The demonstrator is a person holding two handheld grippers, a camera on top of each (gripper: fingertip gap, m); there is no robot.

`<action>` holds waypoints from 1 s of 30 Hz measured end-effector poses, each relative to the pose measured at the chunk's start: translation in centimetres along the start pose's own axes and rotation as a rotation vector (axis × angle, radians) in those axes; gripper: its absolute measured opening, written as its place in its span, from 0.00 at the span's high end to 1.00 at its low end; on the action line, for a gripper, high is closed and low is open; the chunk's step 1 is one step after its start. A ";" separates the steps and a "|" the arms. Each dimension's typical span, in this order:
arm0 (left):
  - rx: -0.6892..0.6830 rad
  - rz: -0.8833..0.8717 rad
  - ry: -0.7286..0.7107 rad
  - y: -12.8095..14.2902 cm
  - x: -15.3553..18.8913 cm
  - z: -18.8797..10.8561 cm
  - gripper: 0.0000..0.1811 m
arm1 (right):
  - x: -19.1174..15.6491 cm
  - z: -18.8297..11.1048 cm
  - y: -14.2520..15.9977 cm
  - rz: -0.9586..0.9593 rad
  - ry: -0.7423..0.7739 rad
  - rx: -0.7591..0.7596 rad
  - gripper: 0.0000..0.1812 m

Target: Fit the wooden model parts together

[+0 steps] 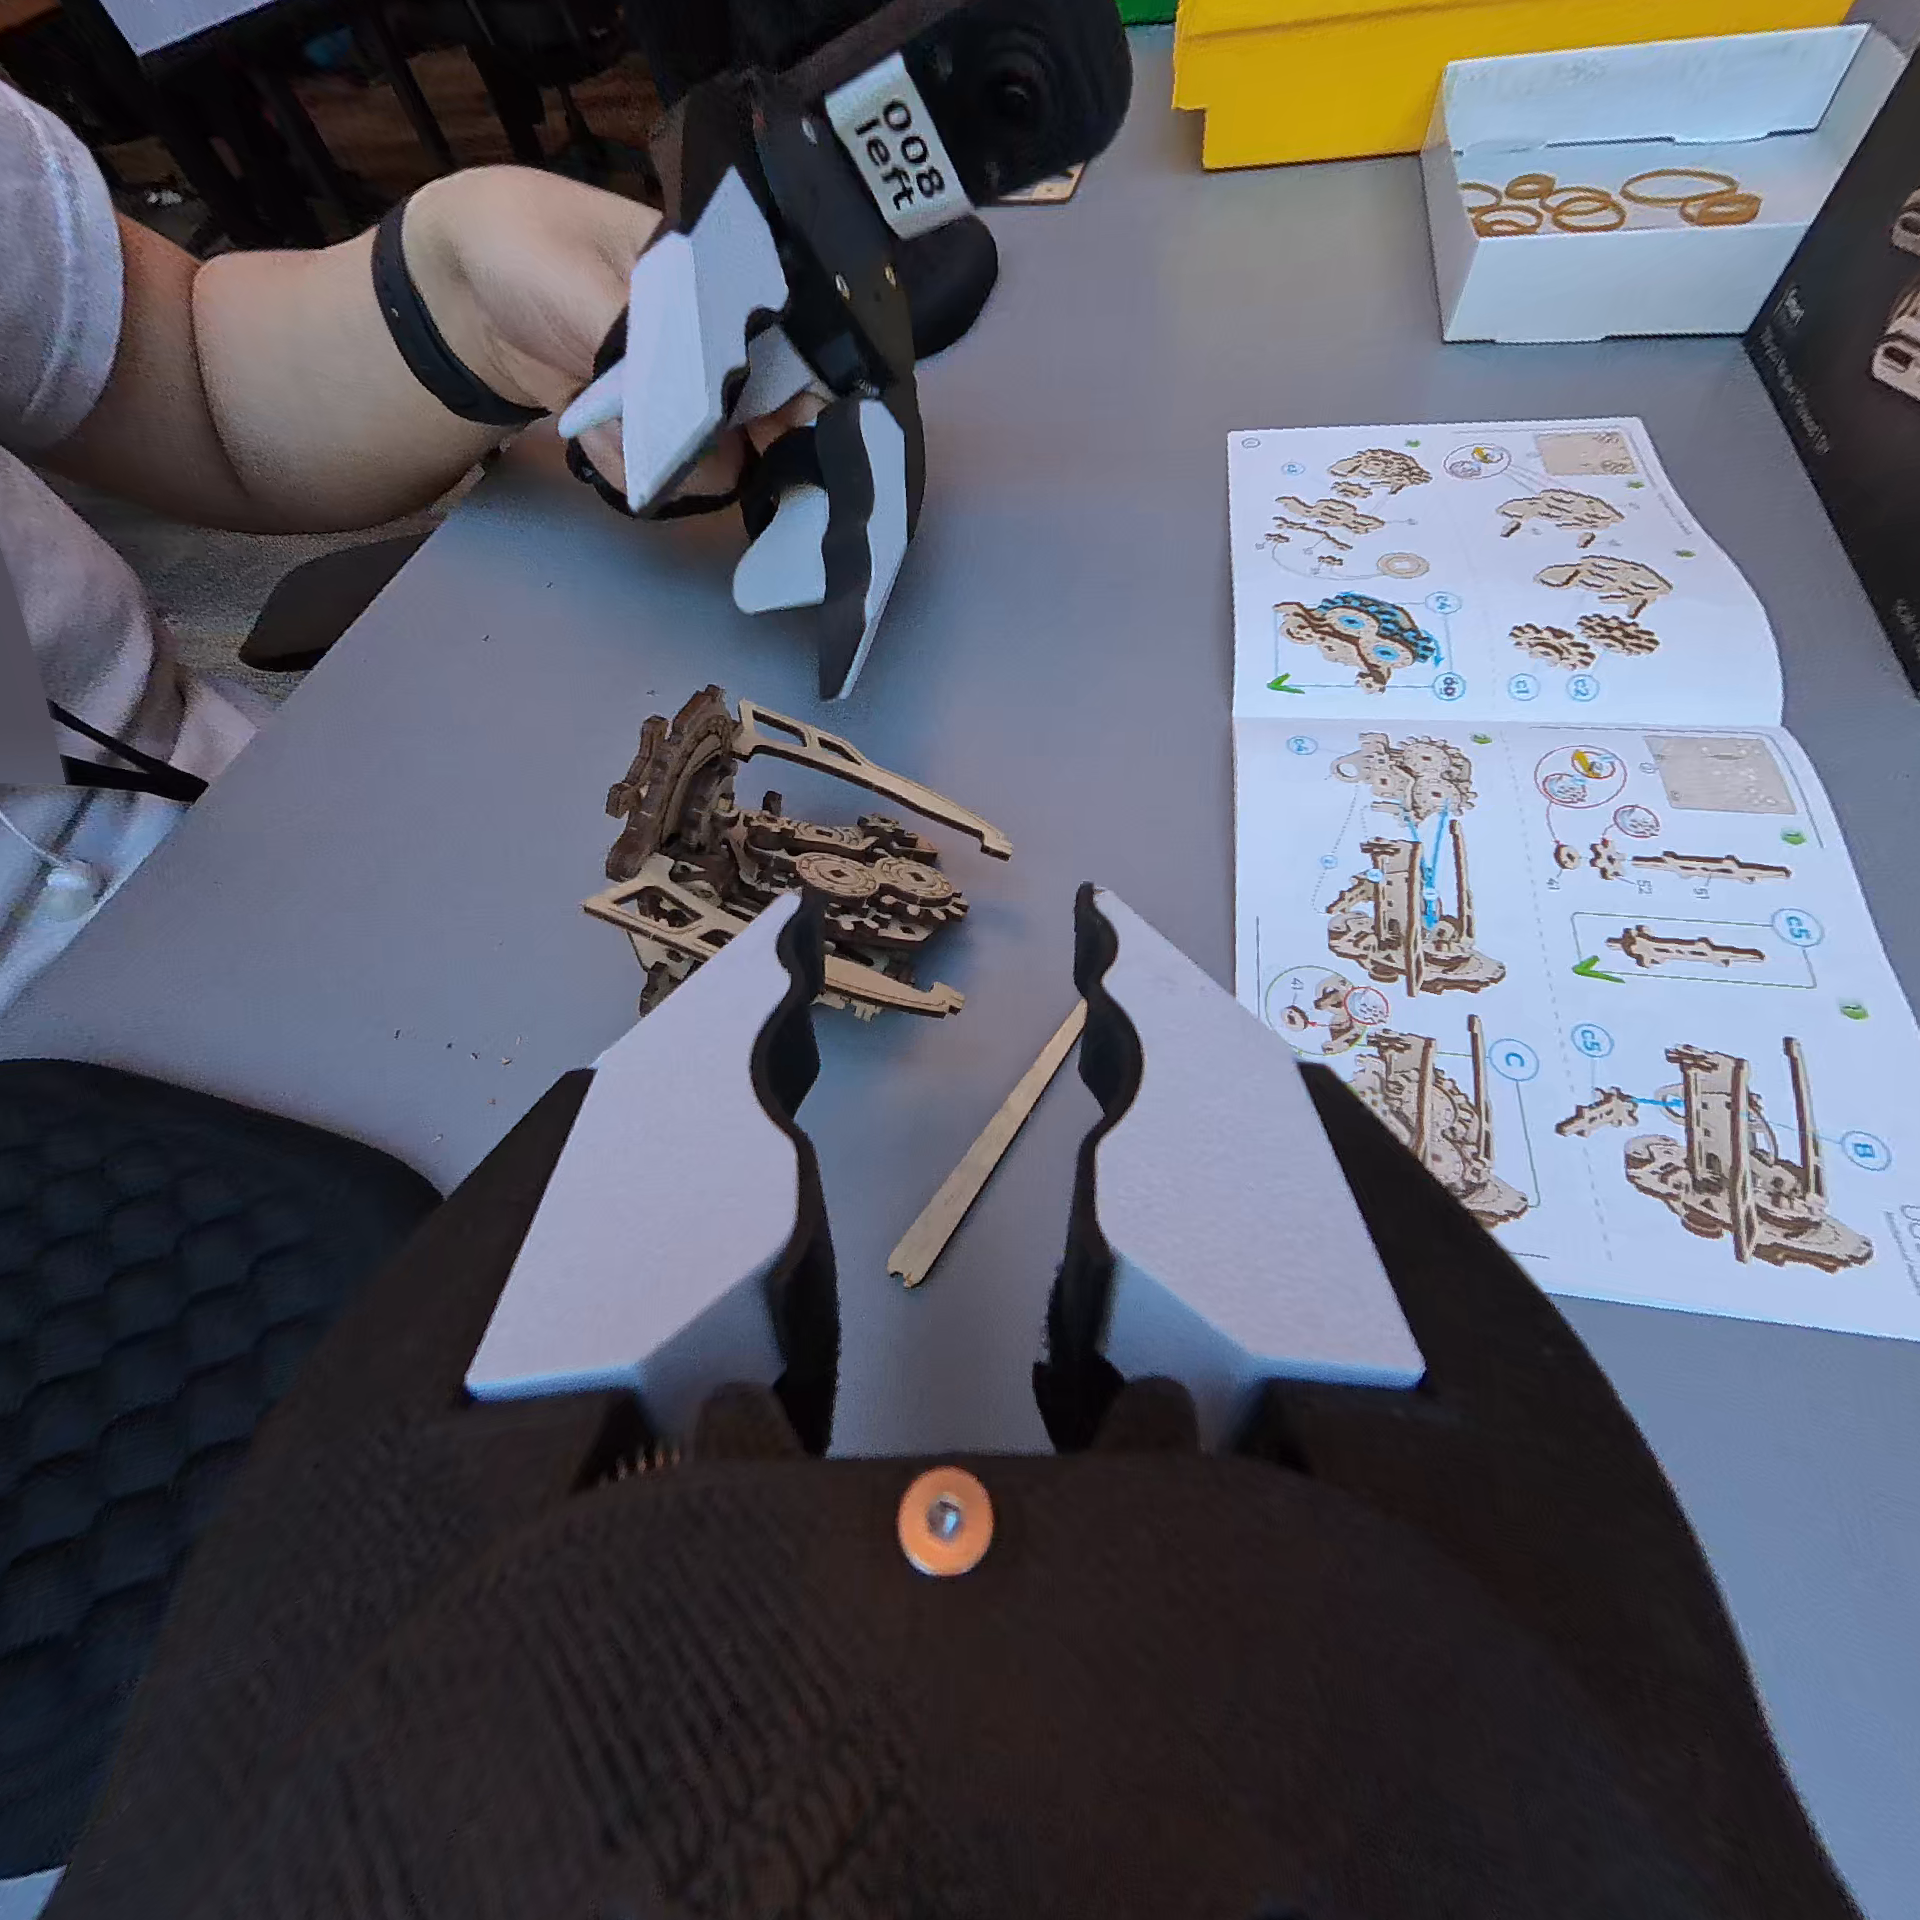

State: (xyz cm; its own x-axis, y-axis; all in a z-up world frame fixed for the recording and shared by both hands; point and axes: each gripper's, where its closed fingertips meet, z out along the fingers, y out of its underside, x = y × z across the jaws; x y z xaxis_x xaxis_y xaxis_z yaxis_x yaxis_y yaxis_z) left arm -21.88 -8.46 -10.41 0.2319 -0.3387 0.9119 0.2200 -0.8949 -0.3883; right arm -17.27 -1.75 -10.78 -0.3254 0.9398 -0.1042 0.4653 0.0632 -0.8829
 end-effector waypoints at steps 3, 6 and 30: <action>-0.069 -0.018 -0.042 0.7 -0.7 1.0 0.68 | 0.1 -0.2 -0.6 -0.015 0.014 0.020 0.74; -0.090 -0.029 -0.055 0.6 -1.0 1.3 0.71 | 0.1 -0.1 -0.6 -0.016 0.014 0.012 0.74; -0.131 -0.069 0.054 1.3 -1.3 2.2 0.94 | -1.0 0.6 0.5 -0.019 -0.012 -0.039 0.75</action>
State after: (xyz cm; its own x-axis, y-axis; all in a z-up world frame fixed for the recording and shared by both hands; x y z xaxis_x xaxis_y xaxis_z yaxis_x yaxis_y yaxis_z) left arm -19.77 -8.57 -12.40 0.1688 -0.2870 0.9430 0.1076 -0.9456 -0.3070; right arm -17.19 -2.89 -11.43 -0.3443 0.9342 -0.0932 0.4905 0.0944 -0.8663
